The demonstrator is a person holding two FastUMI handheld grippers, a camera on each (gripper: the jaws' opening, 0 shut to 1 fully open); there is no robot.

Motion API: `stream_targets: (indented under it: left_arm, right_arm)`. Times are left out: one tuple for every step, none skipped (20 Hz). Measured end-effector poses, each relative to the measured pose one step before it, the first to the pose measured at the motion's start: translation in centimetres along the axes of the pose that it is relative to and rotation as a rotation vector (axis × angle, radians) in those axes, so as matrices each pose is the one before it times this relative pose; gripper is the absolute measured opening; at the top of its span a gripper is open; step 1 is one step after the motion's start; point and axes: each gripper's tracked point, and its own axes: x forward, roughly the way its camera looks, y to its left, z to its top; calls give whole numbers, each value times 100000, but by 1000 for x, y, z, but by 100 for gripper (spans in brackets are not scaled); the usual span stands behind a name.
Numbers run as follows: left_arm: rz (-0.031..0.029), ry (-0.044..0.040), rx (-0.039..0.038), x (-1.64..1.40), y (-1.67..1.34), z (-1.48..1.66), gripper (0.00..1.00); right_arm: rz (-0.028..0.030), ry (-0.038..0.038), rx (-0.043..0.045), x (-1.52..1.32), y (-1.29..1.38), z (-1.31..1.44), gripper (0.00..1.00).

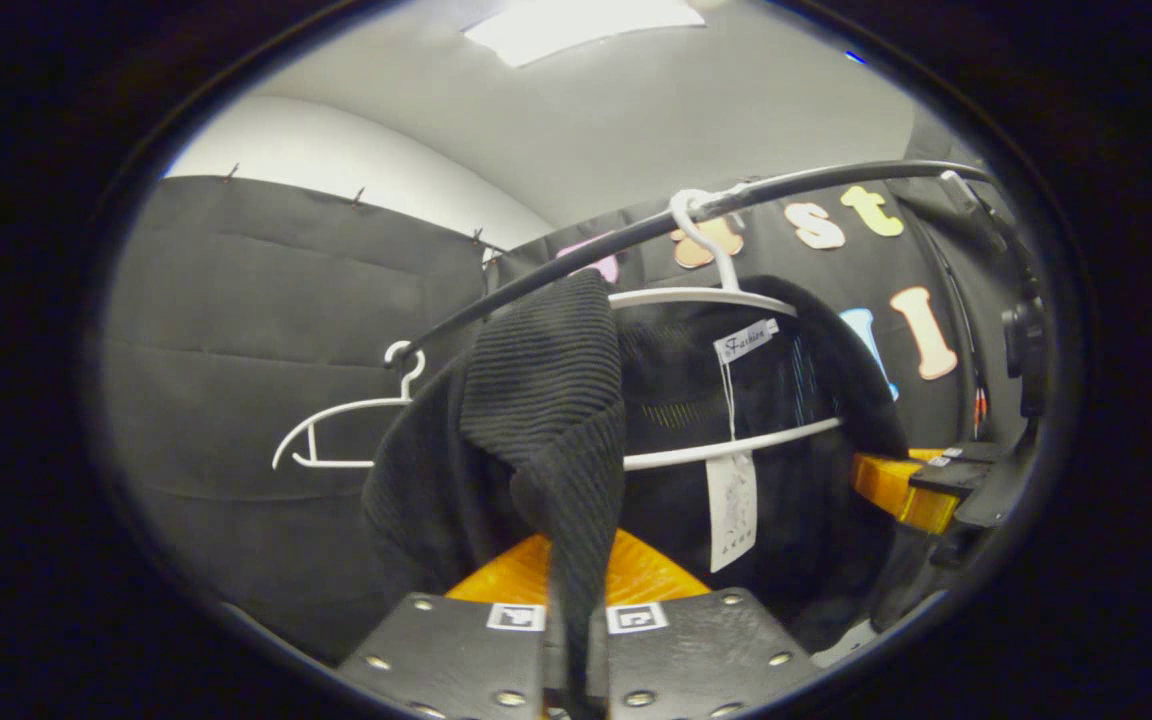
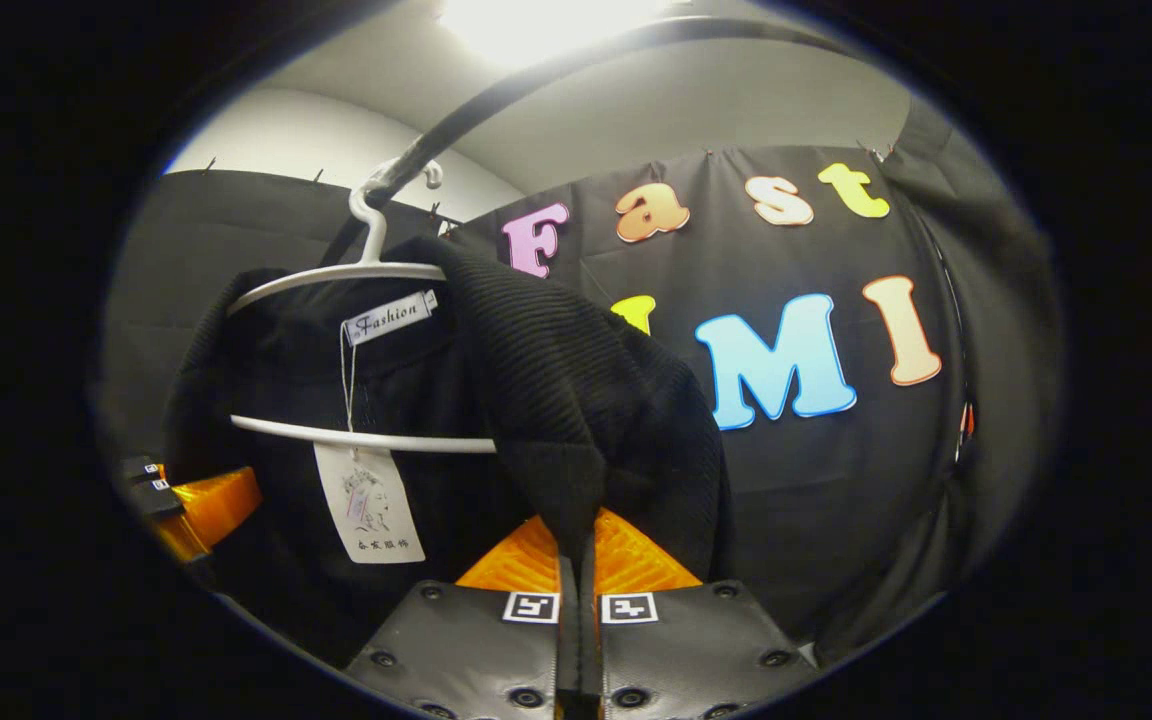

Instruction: Grasp the clothes on the hanger with both hands and then place them into the laundry hamper below.

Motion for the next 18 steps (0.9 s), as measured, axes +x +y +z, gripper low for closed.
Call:
stream_targets:
  left_arm:
    - [2568, -1427, 1494, -887, 967, 815, 6]
    - [404, -1541, 547, -141, 589, 421, 0]
    - [-217, -1360, 693, -330, 221, 627, 2]
    - [373, -1319, 981, -510, 454, 639, 2]
    - [399, -1140, 910, -253, 581, 555, 2]
    - [543, -938, 848, -270, 493, 441, 1]
    - [264, -764, 481, -213, 466, 584, 1]
    - [455, -567, 79, -228, 416, 515, 1]
    - [575, -275, -238, -71, 563, 408, 1]
    - [385, -21, -555, -77, 590, 331, 1]
    - [554, -131, -516, -45, 578, 339, 1]
    - [767, -949, 25, -114, 735, 556, 1]
    - [588, -1272, 478, 11, 770, 638, 1]
    - [540, -1409, 444, 132, 599, 472, 1]
    - [557, -1545, 377, 174, 590, 628, 1]
    - [134, -1391, 292, 112, 470, 568, 1]
    - [164, -840, 347, 213, 372, 378, 1]
    - [134, -719, 560, 314, 316, 182, 1]
  right_arm:
    - [-761, -255, -1187, -169, 7, 39, 1]
    - [-1003, -546, -590, -187, -239, 231, 5]
    - [-1392, -841, -52, -291, -314, 392, 0]
    - [-1240, -980, 168, -183, -330, 440, 0]
    - [-1507, -1516, 186, -319, -458, 521, 1]
    - [-1453, -1862, -136, -278, -533, 695, 0]
    - [-1388, -1797, -602, -209, -570, 674, 1]
    - [-1080, -2317, -583, -152, -523, 771, 1]
    - [-865, -1442, -1041, -137, -479, 627, 1]
    - [-668, -1266, -1146, -8, -478, 523, 0]
    - [-881, -1000, -1111, -42, -509, 433, 0]
    - [-941, -1099, -695, 23, -518, 445, 0]
    - [-979, -995, -320, -70, -409, 511, 0]
    - [-949, -843, -197, 62, -411, 362, 1]
    - [-757, -949, -197, 96, -425, 338, 1]
    - [-673, -827, -391, 225, -404, 357, 1]
    - [-576, -742, -124, 210, -335, 245, 1]
    - [-583, -1007, -199, 267, -366, 334, 1]
